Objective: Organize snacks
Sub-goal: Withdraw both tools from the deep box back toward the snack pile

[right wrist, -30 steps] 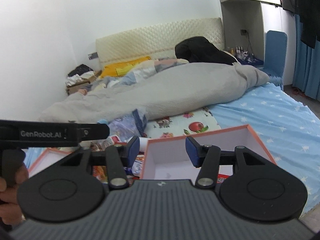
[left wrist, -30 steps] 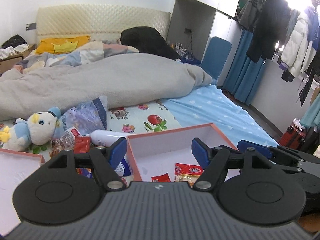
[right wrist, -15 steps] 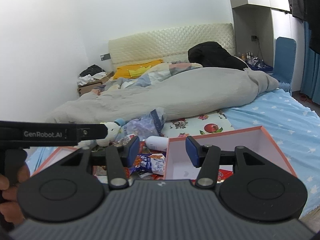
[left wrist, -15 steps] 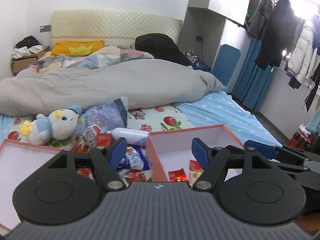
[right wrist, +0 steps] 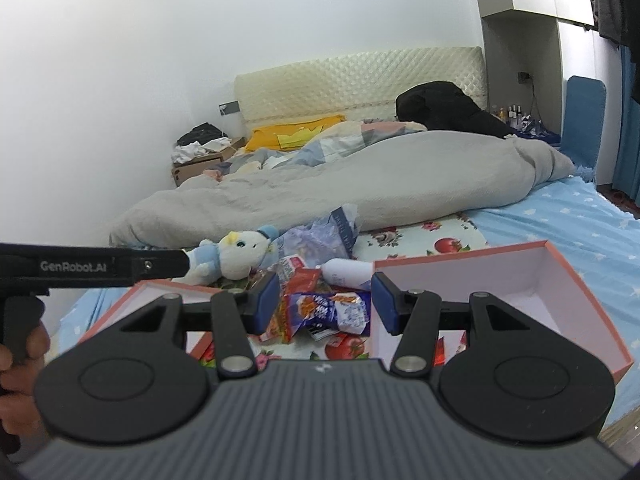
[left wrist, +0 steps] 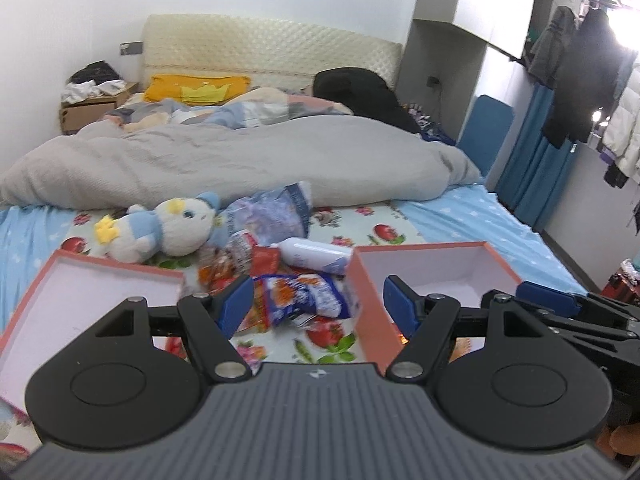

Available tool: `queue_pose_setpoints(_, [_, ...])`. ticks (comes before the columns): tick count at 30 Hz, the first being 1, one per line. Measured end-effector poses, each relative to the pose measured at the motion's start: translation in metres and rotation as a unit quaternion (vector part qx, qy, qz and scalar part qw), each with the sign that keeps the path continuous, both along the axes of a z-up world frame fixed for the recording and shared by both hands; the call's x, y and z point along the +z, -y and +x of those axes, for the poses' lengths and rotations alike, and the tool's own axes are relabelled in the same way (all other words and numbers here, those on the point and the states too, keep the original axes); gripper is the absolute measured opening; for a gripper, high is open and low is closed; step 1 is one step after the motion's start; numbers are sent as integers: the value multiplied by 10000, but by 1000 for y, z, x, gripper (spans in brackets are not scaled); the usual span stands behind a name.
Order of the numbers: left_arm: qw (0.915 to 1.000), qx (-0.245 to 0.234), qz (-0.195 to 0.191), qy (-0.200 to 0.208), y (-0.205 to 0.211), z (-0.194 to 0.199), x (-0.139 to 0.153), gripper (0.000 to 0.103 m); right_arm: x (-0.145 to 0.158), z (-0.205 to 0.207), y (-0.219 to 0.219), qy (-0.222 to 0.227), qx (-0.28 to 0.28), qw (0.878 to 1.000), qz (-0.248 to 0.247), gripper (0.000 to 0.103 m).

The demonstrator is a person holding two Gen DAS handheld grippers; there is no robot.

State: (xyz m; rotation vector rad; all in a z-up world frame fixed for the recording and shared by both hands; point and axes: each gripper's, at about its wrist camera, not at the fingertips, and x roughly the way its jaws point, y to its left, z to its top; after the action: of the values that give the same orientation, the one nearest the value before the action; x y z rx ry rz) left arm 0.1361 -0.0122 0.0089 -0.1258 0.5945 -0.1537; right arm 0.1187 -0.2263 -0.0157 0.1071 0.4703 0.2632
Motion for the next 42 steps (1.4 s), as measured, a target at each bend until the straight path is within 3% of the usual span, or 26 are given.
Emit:
queue_pose_setpoints(16, [9993,139,119,-332,-49,-41,-44,78,-43,-22,-35,-279,0,9996,-1,54])
queue_pose_setpoints(24, [9977,420,-23,-525,-77,-59,-61,78,-60,-27,-52,-411,151,9989,-141,54])
queue_pose_setpoints(42, [9964,434,133,-712,-88,1,-93,79,-88,10,-74,-479,62,9978,-453,54])
